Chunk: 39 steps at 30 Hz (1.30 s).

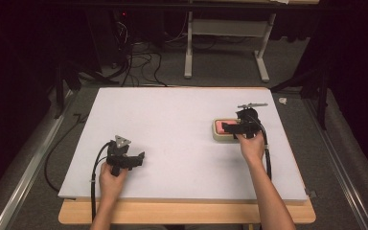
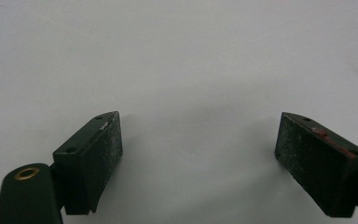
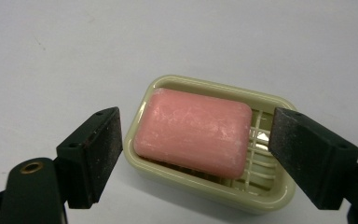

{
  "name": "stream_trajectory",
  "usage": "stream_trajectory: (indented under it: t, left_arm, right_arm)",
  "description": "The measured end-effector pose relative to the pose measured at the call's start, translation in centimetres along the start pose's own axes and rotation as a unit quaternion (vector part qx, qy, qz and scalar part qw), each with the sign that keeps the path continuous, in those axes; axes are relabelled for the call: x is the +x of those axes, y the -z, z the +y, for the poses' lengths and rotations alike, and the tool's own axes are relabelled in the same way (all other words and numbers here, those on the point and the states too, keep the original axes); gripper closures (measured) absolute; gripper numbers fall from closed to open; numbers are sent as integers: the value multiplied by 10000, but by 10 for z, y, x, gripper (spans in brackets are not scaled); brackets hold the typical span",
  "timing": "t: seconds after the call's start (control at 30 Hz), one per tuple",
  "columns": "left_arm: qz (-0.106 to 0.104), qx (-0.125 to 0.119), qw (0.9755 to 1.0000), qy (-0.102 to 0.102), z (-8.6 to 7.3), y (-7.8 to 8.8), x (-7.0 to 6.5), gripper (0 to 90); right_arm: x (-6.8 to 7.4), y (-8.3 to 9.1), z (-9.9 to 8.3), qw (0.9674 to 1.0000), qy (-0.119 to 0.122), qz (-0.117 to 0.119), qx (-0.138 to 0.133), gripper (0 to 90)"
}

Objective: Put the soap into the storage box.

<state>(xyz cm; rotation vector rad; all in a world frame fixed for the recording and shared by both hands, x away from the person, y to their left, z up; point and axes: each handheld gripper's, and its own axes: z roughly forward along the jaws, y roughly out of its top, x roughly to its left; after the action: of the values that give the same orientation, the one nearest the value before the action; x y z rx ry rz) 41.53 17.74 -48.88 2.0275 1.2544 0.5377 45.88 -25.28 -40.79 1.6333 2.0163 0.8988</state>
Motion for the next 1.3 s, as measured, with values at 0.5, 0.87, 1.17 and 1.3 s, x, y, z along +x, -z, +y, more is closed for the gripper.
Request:
stream_trajectory:
  t: [0.5, 0.87, 1.17, 1.3]
  left_arm:
    - [-1, -1, 10000, -3, 0, 0, 0, 154]
    - [0, 1, 10000, -5, 0, 0, 0, 155]
    - [1, 6, 10000, -12, 0, 0, 0, 155]
    - [1, 6, 10000, -12, 0, 0, 0, 155]
  right_arm:
    - [-12, 16, -13, 9999, -54, 7, -164, 190]
    - [-17, 33, -18, 9994, -37, 35, -356, 193]
    - [-13, 42, -25, 9988, 52, 121, -478, 194]
    - [-11, 44, -28, 9986, 78, 153, -495, 194]
